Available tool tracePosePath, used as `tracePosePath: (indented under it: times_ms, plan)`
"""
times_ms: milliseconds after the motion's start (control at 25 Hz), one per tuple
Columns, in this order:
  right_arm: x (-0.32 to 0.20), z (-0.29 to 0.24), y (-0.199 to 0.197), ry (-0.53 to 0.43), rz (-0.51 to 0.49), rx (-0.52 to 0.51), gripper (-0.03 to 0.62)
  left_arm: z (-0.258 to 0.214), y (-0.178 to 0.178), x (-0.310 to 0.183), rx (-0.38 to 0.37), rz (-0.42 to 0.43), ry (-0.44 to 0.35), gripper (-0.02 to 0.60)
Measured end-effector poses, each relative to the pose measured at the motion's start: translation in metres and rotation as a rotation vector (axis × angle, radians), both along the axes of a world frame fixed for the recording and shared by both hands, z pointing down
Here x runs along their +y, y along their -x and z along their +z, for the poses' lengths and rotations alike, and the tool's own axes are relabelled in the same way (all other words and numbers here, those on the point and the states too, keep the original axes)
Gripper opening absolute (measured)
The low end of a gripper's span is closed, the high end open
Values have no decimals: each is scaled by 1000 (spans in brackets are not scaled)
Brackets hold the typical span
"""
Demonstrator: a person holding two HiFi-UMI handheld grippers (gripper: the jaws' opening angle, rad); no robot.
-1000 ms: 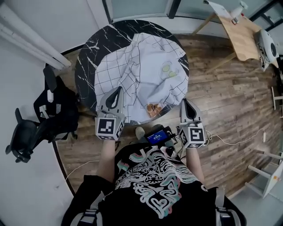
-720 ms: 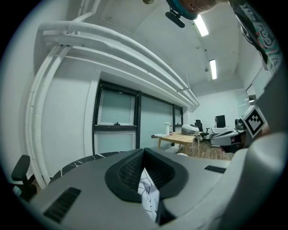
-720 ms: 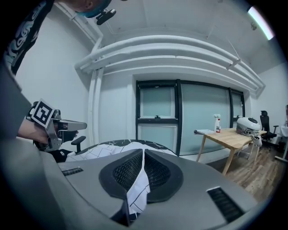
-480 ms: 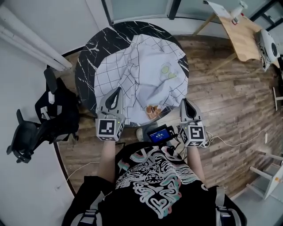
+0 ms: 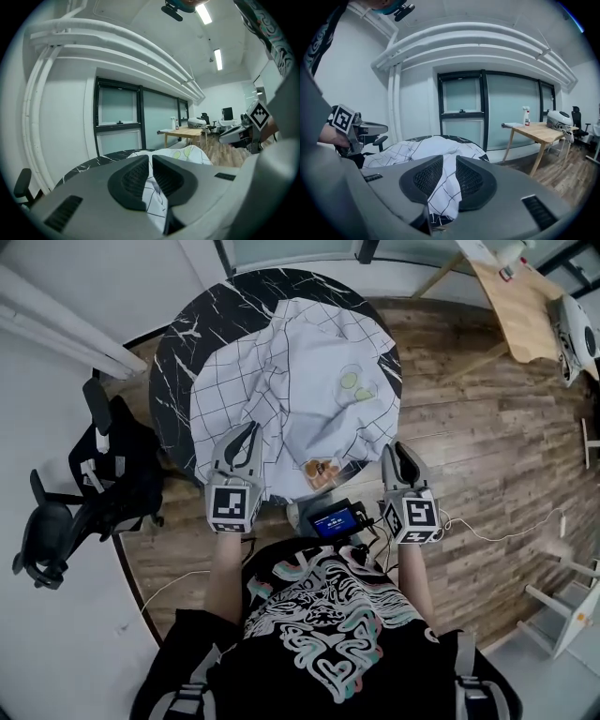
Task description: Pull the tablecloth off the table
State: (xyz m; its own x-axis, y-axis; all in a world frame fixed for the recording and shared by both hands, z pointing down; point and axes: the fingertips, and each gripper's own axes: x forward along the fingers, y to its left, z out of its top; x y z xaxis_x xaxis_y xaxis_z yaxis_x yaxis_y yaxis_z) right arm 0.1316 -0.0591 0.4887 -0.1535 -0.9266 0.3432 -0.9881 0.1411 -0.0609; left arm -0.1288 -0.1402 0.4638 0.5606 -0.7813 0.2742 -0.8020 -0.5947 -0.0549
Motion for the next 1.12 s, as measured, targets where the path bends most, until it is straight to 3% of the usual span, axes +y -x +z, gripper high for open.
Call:
tracePosePath:
  times_ms: [280, 520, 680, 840, 1000, 1120]
  plan:
    - [-19, 19, -7, 54, -16, -14, 122, 32, -12, -14, -75, 15, 46, 111]
    - [-34, 49, -8, 148, -57, -68, 208, 72, -17, -29, -222, 55, 96, 219]
    - [-41, 76, -12, 234, -65, -50, 296, 94, -20, -40, -226, 59, 168, 311]
    - [-49, 92, -14, 291, -71, -48, 315, 112, -23, -51, -222, 49, 225, 445]
    - [-57, 104, -17, 340, -98, 6, 354, 130, -25, -56, -229, 63, 294, 478]
    - [-62, 114, -18, 380, -122, 31, 371, 141, -25, -61, -279, 73, 308, 499]
